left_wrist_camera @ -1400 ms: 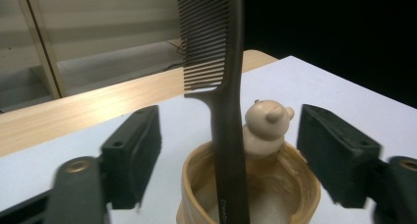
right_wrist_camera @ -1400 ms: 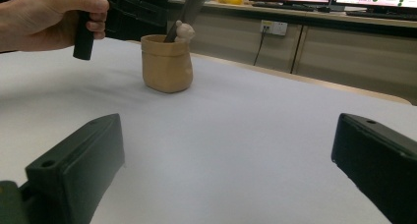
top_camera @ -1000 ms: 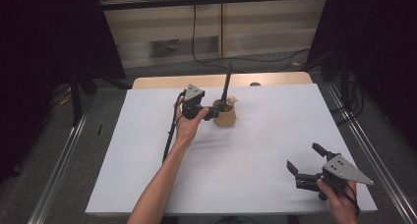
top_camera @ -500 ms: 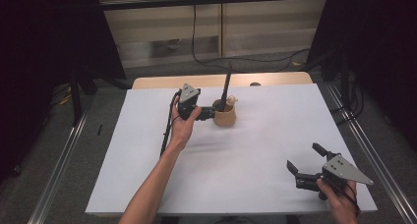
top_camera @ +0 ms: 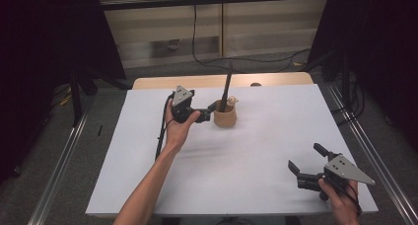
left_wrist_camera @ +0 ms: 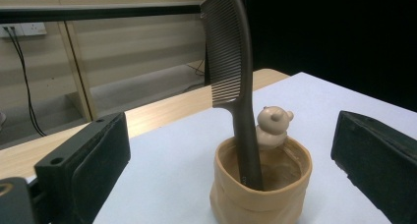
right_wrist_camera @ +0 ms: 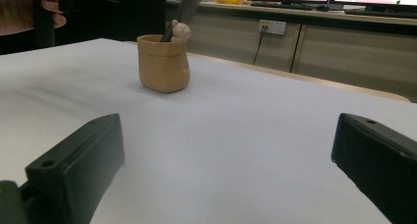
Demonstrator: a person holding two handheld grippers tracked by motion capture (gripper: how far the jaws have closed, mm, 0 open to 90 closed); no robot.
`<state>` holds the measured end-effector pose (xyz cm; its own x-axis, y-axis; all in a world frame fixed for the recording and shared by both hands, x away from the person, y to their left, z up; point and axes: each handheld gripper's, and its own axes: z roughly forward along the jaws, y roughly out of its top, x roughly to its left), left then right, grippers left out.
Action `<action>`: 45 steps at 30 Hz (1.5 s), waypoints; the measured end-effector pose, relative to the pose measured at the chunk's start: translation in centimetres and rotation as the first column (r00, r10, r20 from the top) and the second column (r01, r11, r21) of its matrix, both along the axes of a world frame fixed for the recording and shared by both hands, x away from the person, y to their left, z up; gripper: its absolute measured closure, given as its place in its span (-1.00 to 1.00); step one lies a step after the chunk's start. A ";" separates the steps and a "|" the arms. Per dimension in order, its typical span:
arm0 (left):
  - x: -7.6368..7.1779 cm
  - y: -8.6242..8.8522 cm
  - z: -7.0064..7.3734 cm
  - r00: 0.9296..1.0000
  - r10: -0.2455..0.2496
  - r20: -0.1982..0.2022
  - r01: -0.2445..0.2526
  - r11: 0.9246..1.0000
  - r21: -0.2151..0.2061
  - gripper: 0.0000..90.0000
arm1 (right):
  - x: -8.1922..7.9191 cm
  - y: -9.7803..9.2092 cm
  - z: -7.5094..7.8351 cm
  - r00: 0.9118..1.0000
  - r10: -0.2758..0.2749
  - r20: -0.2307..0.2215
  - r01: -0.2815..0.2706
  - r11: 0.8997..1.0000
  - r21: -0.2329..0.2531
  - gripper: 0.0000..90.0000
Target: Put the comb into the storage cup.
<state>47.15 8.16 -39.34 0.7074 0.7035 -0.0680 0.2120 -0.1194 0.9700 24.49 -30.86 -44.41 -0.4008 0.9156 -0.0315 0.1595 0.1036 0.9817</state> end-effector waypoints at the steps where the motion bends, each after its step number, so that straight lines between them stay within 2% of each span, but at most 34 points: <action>1: -0.1 0.1 0.1 1.000 -0.002 0.000 0.002 1.000 -0.007 -0.97 | 0.0 0.0 0.0 1.000 -0.001 -0.002 0.001 1.000 0.005 -1.00; 4: -0.5 0.4 0.2 1.000 0.002 0.009 -0.002 1.000 -0.002 -0.97 | 0.1 -0.1 -0.1 1.000 0.002 -0.004 -0.002 1.000 0.004 -1.00; 8: -0.8 1.0 0.3 1.000 0.002 0.006 -0.002 0.999 -0.032 -0.96 | 0.1 0.0 0.0 1.000 0.001 -0.003 -0.001 1.000 0.002 -1.00; 13: -1.3 1.5 0.5 1.000 -0.010 0.015 0.011 0.999 -0.035 -0.96 | 0.0 0.0 0.0 1.000 -0.001 -0.003 0.001 1.000 0.003 -1.00; 17: -2.0 2.0 0.4 1.000 0.010 0.030 -0.009 0.999 -0.036 -0.96 | 0.0 0.0 0.0 1.000 -0.006 -0.001 0.006 1.000 -0.004 -1.00; 19: -2.4 2.4 0.4 1.000 0.004 0.022 -0.003 0.999 -0.041 -0.96 | 0.0 0.1 0.0 1.000 -0.014 -0.001 0.014 1.000 -0.005 -1.00; 24: -3.3 3.5 0.3 0.998 0.030 0.048 -0.028 0.999 -0.043 -0.95 | -0.3 0.3 0.1 1.000 -0.017 -0.002 0.017 1.000 -0.015 -1.00; 27: -3.7 4.0 0.5 0.999 0.018 0.049 -0.017 0.999 -0.028 -0.96 | -0.3 0.2 0.1 1.000 -0.029 -0.001 0.029 0.999 -0.016 -1.00; 29: -4.2 4.3 0.5 0.998 0.024 0.056 -0.022 0.999 -0.036 -0.95 | -0.3 0.2 0.1 0.999 -0.032 -0.003 0.032 0.999 -0.015 -1.00; 36: -4.8 5.7 0.7 0.997 0.041 0.072 -0.039 0.999 -0.034 -0.95 | -0.3 0.2 0.1 1.000 -0.029 -0.004 0.029 0.999 -0.015 -1.00; 38: -5.0 6.0 0.7 0.996 0.050 0.074 -0.047 0.998 -0.049 -0.95 | -0.3 0.2 0.1 1.000 -0.031 -0.003 0.031 0.999 -0.015 -1.00; 40: -5.2 6.3 0.8 0.996 0.051 0.076 -0.048 0.998 -0.037 -0.95 | -0.3 0.2 0.1 1.000 -0.029 -0.004 0.029 0.999 -0.015 -1.00; 42: -5.5 6.6 0.8 0.995 0.059 0.079 -0.055 0.997 -0.054 -0.95 | -0.3 0.3 0.1 1.000 -0.026 -0.003 0.026 1.000 -0.017 -1.00; 45: -5.9 7.1 0.8 0.994 0.062 0.088 -0.058 0.997 -0.047 -0.95 | -0.3 0.3 0.1 1.000 -0.027 -0.003 0.027 1.000 -0.016 -1.00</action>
<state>41.22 15.23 -38.50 0.6683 0.7429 -0.0379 0.1295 -0.0660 0.9894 24.20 -30.59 -44.30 -0.3761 0.9255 -0.0449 0.1658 0.1149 0.9794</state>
